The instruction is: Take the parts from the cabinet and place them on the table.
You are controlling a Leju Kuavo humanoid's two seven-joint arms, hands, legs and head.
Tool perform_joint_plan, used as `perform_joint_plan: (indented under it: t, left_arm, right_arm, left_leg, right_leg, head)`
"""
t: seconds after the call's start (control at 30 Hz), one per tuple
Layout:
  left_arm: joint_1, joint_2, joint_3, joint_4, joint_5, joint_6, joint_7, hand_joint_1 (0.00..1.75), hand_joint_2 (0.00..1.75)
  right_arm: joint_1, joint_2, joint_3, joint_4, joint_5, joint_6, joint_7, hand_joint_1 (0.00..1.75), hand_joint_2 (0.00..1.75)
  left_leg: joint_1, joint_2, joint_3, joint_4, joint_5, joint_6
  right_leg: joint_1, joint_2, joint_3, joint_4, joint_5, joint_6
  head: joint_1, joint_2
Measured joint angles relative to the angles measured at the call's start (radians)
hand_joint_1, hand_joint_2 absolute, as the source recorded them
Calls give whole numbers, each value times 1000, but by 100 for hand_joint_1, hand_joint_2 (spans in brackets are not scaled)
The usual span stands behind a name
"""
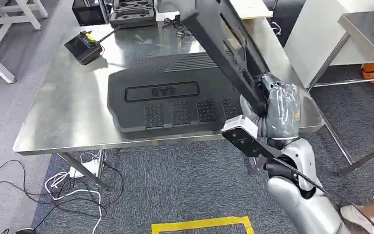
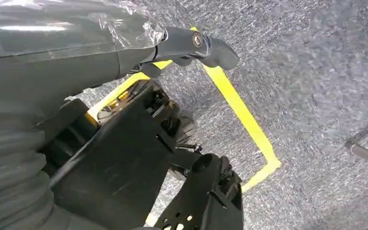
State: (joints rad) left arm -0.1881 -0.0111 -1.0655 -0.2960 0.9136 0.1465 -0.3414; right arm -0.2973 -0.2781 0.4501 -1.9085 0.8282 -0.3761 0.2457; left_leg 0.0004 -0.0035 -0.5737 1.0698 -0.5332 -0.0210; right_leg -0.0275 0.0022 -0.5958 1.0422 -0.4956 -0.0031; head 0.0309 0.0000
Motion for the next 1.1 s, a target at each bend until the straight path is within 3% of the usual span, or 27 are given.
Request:
perform_joint_plan:
  t: [0.03,0.1,0.13,0.17,0.2,0.27,0.3,0.33,0.43,0.47,0.5,0.53,0.6,0.63,0.67,0.7,0.77,0.8,0.83,0.87,0.93,1.0,1.03,1.1]
  left_arm:
    - [-1,0,0,0,0,0,0,0,175]
    - [2,0,0,0,0,0,0,0,175]
    - [4,0,0,0,0,0,0,0,175]
    - [4,0,0,0,0,0,0,0,175]
    - [4,0,0,0,0,0,0,0,175]
    - [3,1,0,0,0,0,0,0,175]
    - [3,3,0,0,0,0,0,0,175]
    - [3,4,0,0,0,0,0,0,175]
    - [4,6,0,0,0,0,1,0,175]
    - [3,6,0,0,0,0,1,0,175]
    - [2,7,0,0,0,0,1,0,175]
    - [1,7,0,0,0,0,1,0,175]
    - [2,7,0,0,0,-1,1,0,175]
    - [3,7,0,0,0,-2,1,0,175]
    - [3,7,0,0,-1,-2,1,0,175]
    - [3,7,0,0,-1,-2,1,0,175]
    - [3,7,0,0,-2,-2,1,0,175]
    - [3,7,0,0,-3,-2,1,0,175]
    - [2,7,0,0,-3,-2,1,0,175]
    - [1,8,0,1,-3,-2,0,0,175]
    - [2,8,0,0,-4,-2,0,0,175]
    - [1,9,0,0,-5,-2,0,0,175]
    - [1,9,0,0,-5,-2,0,0,175]
    - [3,9,0,0,-7,-2,0,0,175]
  right_arm:
    - [-9,0,2,0,4,1,-1,175,175]
    - [-20,0,10,0,12,3,0,175,175]
    - [-23,0,15,0,14,5,0,175,175]
    - [-24,0,19,0,15,5,0,175,175]
    - [-25,0,22,0,15,5,0,175,175]
    - [-32,0,27,0,16,5,0,175,175]
    - [-37,0,29,0,16,5,0,175,175]
    - [-43,0,31,0,16,5,0,175,175]
    - [-44,0,36,0,16,5,1,175,175]
    - [-47,0,39,-1,16,5,1,175,175]
    - [-47,-2,42,-2,16,5,1,175,175]
    - [-52,-2,45,-2,16,5,1,175,175]
    - [-53,-2,48,-2,16,5,1,175,175]
    - [-52,-2,51,-2,16,7,1,175,175]
    - [-52,-2,53,-2,15,8,2,175,175]
    - [-53,-2,56,-2,13,13,3,175,175]
    - [-61,-2,61,-2,7,20,3,175,175]
    - [-68,-2,63,-2,4,23,3,175,175]
    - [-73,-2,66,0,-2,26,3,175,175]
    - [-78,-2,69,1,-5,28,3,175,175]
    - [-82,-2,76,5,-13,31,1,175,175]
    - [-94,-1,82,7,-21,32,-1,175,175]
    - [-100,-1,84,8,-23,32,-2,175,175]
    - [-109,0,90,12,-29,32,-6,175,175]
  left_leg:
    - [2,0,-28,60,-31,-4]
    - [7,0,-113,220,-97,-10]
    - [8,0,-150,277,-105,-11]
    - [8,0,-159,276,-85,-10]
    - [8,0,-146,230,-44,-7]
    - [6,0,-75,57,63,5]
    - [2,-1,-51,-14,80,14]
    - [-4,-1,-44,-26,74,18]
    - [-10,-1,-44,-34,68,27]
    - [0,-1,-35,-51,73,33]
    - [4,1,-24,-63,76,37]
    - [4,1,-19,-66,75,45]
    - [3,2,-15,-66,70,51]
    - [3,2,-14,-65,67,52]
    - [3,2,-12,-64,64,53]
    - [3,0,-8,-63,60,51]
    - [4,-2,4,-56,48,45]
    - [5,-2,7,-50,40,39]
    - [-3,-3,3,-44,34,31]
    - [-1,-3,1,-45,34,27]
    - [0,-2,6,-50,34,19]
    - [3,-2,9,-33,18,5]
    - [1,-1,-8,7,-5,0]
    - [6,-1,-89,165,-74,-8]
  right_leg:
    - [0,-2,4,0,-3,-5]
    - [2,-3,11,0,-9,-13]
    - [3,-3,14,0,-13,-13]
    - [3,-2,19,0,-16,-12]
    - [3,-1,25,0,-20,-11]
    - [3,0,42,0,-31,-6]
    - [1,0,47,-2,-36,-2]
    - [9,3,45,0,-38,3]
    - [2,2,49,-17,-35,19]
    - [6,3,55,-19,-40,26]
    - [2,1,53,2,-53,26]
    - [3,2,30,48,-80,26]
    - [4,2,-58,210,-149,32]
    - [3,2,-99,275,-162,34]
    - [3,2,-117,290,-149,35]
    - [2,1,-109,257,-110,35]
    - [2,0,-42,87,-2,33]
    - [2,-2,-14,9,23,30]
    - [11,-2,-5,1,7,29]
    - [9,1,-8,1,8,20]
    - [13,3,-8,0,5,13]
    - [4,0,3,-12,9,2]
    - [3,-1,7,-14,6,-4]
    - [3,-4,13,-14,0,-12]
  head:
    - [-12,0]
    - [-21,0]
    - [-24,0]
    - [-26,0]
    - [-28,0]
    - [-32,0]
    - [-34,0]
    - [-35,0]
    - [-38,0]
    - [-36,0]
    - [-34,0]
    - [-28,0]
    - [-17,0]
    - [-13,0]
    - [-10,0]
    - [-4,0]
    - [6,0]
    - [12,0]
    - [12,0]
    - [13,0]
    - [5,0]
    - [5,0]
    - [-5,0]
    - [-19,0]
